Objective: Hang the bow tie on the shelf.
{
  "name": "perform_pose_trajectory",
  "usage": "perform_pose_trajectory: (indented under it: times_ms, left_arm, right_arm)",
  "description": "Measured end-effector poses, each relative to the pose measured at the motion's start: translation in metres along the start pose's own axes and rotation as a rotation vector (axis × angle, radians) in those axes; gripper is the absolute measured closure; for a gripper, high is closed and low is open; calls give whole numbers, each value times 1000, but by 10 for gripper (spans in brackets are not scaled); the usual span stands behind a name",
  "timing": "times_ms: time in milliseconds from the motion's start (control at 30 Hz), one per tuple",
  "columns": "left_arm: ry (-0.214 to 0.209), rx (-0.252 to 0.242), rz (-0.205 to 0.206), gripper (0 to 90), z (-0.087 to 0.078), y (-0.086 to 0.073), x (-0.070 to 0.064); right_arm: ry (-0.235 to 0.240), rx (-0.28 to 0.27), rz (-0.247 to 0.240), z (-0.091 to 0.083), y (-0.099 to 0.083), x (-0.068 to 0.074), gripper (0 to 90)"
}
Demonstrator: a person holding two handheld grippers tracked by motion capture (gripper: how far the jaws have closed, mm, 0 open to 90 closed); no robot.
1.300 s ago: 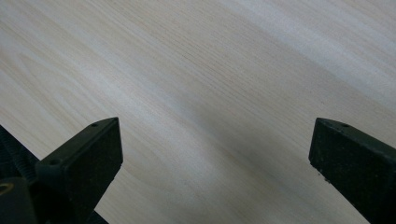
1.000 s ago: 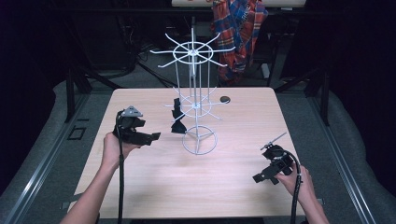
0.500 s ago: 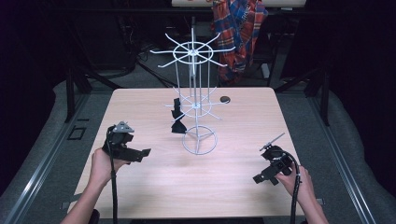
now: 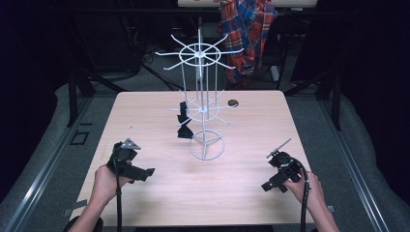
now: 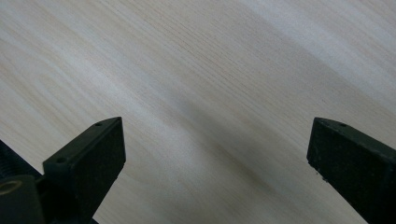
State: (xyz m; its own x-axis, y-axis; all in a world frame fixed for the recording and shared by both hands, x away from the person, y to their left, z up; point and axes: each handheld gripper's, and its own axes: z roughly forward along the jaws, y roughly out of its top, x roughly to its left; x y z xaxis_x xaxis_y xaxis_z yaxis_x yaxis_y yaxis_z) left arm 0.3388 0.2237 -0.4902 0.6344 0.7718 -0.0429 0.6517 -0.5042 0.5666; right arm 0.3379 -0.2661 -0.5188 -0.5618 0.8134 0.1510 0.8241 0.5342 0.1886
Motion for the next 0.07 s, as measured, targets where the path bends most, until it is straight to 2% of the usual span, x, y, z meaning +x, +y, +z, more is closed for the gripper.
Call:
perform_pose_trajectory:
  times_ms: [67]
  left_arm:
    - [3, 4, 1, 37, 2, 1, -1]
  right_arm:
    - [-4, -10, 8, 1, 0, 0, 48]
